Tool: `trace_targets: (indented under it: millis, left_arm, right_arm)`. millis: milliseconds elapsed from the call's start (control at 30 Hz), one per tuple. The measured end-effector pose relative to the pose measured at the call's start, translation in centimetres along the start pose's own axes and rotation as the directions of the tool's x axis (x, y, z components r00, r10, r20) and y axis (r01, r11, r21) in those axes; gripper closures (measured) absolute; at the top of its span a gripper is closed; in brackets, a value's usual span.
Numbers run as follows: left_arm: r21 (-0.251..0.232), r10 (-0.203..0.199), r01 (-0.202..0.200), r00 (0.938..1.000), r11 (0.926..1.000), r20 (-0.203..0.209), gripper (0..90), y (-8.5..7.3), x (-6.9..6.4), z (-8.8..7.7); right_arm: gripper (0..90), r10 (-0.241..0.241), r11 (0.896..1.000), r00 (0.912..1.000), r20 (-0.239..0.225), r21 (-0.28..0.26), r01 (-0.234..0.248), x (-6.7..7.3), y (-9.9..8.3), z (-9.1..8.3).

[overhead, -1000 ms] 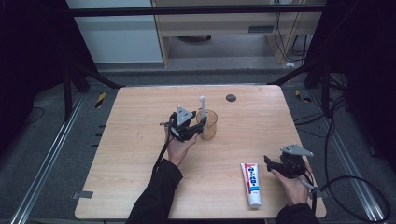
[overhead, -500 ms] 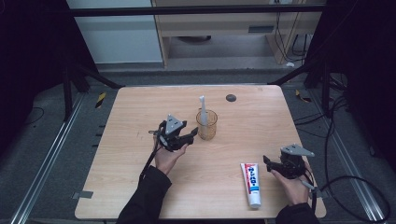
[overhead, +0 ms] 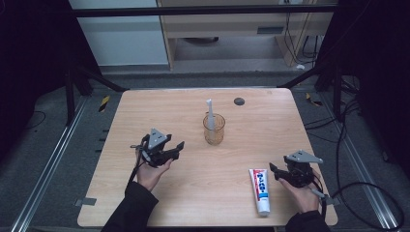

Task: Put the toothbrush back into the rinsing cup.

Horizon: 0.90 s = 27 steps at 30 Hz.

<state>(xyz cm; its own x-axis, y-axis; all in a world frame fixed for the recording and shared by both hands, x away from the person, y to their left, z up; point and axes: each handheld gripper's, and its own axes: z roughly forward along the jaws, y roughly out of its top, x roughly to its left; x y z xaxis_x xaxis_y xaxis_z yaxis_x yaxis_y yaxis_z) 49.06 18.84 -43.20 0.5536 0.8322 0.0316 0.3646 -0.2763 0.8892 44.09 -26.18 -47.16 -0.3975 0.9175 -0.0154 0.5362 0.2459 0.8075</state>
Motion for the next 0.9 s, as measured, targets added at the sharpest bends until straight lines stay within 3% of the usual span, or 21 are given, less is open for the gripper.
trace_targets:
  millis: [100,267,433,667,800,900]
  left_arm:
    - [-0.006,-0.011,0.011,0.9999,0.9999,-0.010,39.1,-0.4,0.5,-1.2]
    - [0.010,-0.016,0.017,0.9995,0.9998,-0.027,38.5,-1.3,1.0,-2.7]
    - [0.040,-0.008,0.010,0.9983,0.9991,-0.058,38.3,-2.8,1.4,-4.4]
    - [0.065,-0.032,0.041,0.9913,0.9971,-0.128,38.4,-5.3,2.5,-6.1]
    - [0.074,-0.054,0.065,0.9879,0.9951,-0.145,39.1,-6.1,3.1,-6.6]
    - [0.097,-0.048,0.064,0.9852,0.9932,-0.164,40.9,-6.8,3.5,-6.9]
  right_arm:
    - [41.3,-0.001,1.000,0.9999,-0.011,0.007,0.001,0.3,0.1,-0.2]
    - [45.7,-0.020,1.000,0.9995,-0.024,0.019,0.020,0.5,0.0,-0.3]
    - [50.7,-0.008,1.000,0.9993,-0.037,0.030,0.009,0.6,-0.4,-0.9]
    - [57.9,-0.018,0.998,0.9967,-0.079,0.054,0.023,1.1,-0.7,-1.5]
    - [63.5,-0.004,0.997,0.9938,-0.111,0.082,0.013,1.4,-1.0,-1.9]
    - [67.0,-0.004,0.995,0.9920,-0.126,0.094,0.016,1.6,-1.2,-2.2]
